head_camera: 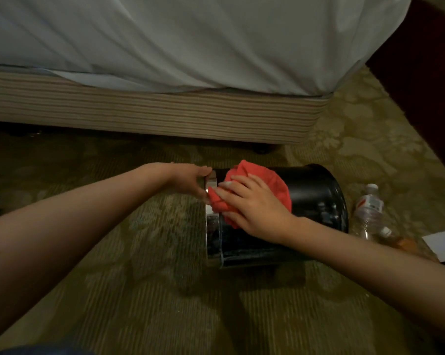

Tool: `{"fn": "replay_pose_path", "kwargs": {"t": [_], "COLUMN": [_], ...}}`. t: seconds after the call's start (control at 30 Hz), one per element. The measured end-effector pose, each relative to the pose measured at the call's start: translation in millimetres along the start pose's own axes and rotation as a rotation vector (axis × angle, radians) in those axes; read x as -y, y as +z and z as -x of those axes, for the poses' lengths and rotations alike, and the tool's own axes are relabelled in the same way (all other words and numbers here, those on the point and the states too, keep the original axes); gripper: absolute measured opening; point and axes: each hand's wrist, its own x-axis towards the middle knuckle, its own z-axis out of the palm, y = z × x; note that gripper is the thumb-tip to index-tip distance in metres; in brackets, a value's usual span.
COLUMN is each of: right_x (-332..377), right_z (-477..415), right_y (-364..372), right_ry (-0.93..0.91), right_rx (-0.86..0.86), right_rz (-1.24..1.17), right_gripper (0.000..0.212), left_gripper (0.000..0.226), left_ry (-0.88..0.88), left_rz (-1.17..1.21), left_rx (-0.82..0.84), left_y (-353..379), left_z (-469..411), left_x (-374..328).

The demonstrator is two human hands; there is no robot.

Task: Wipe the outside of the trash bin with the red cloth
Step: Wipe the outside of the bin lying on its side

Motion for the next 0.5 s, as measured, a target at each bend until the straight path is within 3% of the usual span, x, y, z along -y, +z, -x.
{"fn": "replay_pose_path", "kwargs": {"t": [0.07, 0.23, 0.4, 0.5], "right_x": [-6, -38, -2, 4], "right_z": [-3, -58, -25, -15], "right_y": [-1, -20, -2, -1], "right_ry": [0.027, 0.376, 0.174, 0.153], "right_rx": [0.018, 0.18, 0.028, 0.019], "right_rz": [0.008, -0.024, 0.003, 0.065], "right_gripper": [0.049, 0.043, 0.049, 0.05], "left_gripper": [0.093, 0.096, 0.096, 0.102], "left_ry": [-0.002, -0.033, -0.032, -0.055], "left_rz": [0.039, -0.053, 0.052, 0.029], "left_rx": [0.025, 0.025, 0.042, 0.029], "left_y": [-1, -6, -8, -5], "left_z": [0, 0, -3, -3], "left_x": [-1, -6, -5, -5]}}
